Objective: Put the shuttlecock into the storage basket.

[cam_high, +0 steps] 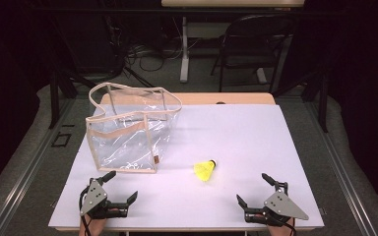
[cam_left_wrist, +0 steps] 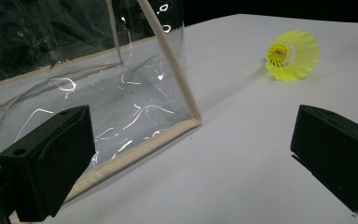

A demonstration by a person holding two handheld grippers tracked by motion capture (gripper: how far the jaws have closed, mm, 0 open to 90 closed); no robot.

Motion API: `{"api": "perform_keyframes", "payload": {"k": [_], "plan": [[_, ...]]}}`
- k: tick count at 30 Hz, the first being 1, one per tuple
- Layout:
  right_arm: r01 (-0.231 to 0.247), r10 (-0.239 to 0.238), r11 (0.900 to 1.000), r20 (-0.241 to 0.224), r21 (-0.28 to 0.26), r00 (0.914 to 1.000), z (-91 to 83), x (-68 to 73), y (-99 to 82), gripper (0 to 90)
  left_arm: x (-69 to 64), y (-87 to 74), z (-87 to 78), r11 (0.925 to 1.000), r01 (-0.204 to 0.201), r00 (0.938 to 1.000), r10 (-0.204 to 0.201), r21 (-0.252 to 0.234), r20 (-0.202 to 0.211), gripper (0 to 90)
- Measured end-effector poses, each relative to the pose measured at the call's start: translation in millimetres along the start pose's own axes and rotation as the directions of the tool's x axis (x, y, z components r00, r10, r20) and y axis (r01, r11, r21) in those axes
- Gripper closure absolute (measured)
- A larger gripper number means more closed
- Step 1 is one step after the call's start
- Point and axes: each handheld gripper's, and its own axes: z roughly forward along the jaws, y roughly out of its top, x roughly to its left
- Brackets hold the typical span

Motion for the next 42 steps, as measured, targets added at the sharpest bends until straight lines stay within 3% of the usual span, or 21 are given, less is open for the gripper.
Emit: {"api": "perform_keyframes", "payload": {"k": [20,22,42], "plan": [[-0.012,0.012,0.9998,-0.031,0.013,0.9994,7.4,-0.5,-1.9,0.1,-8.1,9.4,21.6,0.9989,-0.027,0.9975,0.024,0.039,0.066,0.0],[-0.012,0.013,0.9998,-0.032,0.015,0.9994,7.6,-1.3,-2.0,0.1,-9.4,12.6,26.3,0.9978,-0.033,0.9962,0.028,0.058,0.082,0.0],[-0.014,0.015,0.9996,-0.044,0.025,0.9989,10.4,-0.2,-1.4,0.1,-17.8,31.2,59.0,0.9953,-0.064,0.9863,0.052,0.073,0.157,0.0]]}}
